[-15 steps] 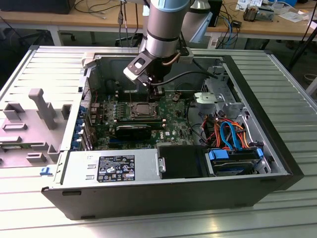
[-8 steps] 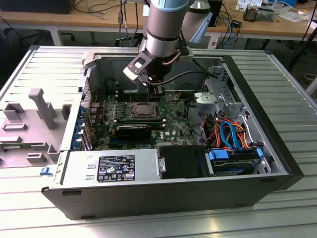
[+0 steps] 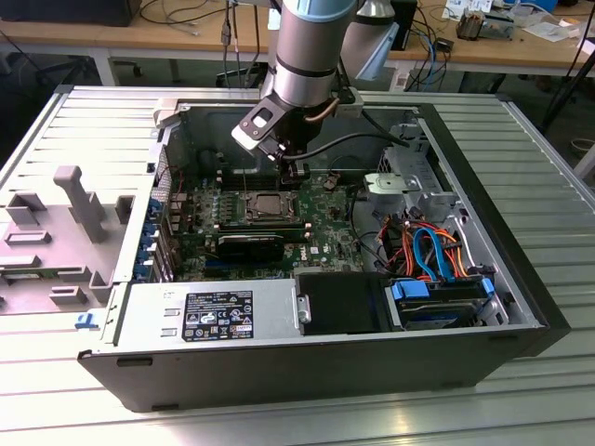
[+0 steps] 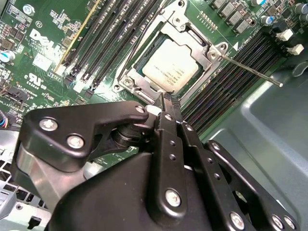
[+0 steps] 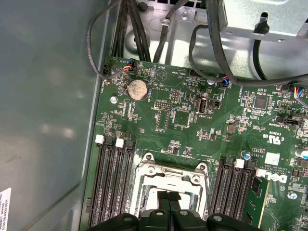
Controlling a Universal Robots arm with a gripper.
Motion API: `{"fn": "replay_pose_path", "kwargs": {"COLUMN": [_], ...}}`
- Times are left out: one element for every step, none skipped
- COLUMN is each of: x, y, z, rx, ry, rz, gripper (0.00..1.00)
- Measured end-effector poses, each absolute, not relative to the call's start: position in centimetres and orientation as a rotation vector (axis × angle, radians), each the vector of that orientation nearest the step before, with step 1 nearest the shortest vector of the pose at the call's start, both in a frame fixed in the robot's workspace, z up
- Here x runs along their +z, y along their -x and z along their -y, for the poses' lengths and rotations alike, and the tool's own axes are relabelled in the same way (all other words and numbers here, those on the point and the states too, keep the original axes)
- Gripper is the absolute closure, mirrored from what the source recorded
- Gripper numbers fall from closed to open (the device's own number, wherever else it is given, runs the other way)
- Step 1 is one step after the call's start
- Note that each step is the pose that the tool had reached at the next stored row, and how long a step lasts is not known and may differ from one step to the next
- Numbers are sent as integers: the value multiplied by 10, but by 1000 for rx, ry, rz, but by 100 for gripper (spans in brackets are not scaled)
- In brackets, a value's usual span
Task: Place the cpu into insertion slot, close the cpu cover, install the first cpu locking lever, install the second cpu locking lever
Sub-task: 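Install the first cpu locking lever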
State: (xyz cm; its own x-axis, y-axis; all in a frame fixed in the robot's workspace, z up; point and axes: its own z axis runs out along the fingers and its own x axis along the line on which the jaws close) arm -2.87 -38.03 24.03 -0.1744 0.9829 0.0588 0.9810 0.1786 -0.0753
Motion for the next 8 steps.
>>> {"fn": "replay_pose_path", "kwargs": {"x": [240, 240, 240, 240, 240, 240, 240, 240], "y": [29, 29, 29, 29, 29, 29, 29, 29], "z": [380, 380, 380, 380, 380, 380, 380, 380], "rx": [31, 31, 31, 32, 32, 32, 32, 33], "ry": [1955, 1954, 1950, 1943, 1935, 1930, 1925, 1920], "rz": [2338, 2339, 2342, 2348, 2355, 2359, 2363, 2367], "gripper": [89, 89, 89, 89, 89, 89, 89, 89]}}
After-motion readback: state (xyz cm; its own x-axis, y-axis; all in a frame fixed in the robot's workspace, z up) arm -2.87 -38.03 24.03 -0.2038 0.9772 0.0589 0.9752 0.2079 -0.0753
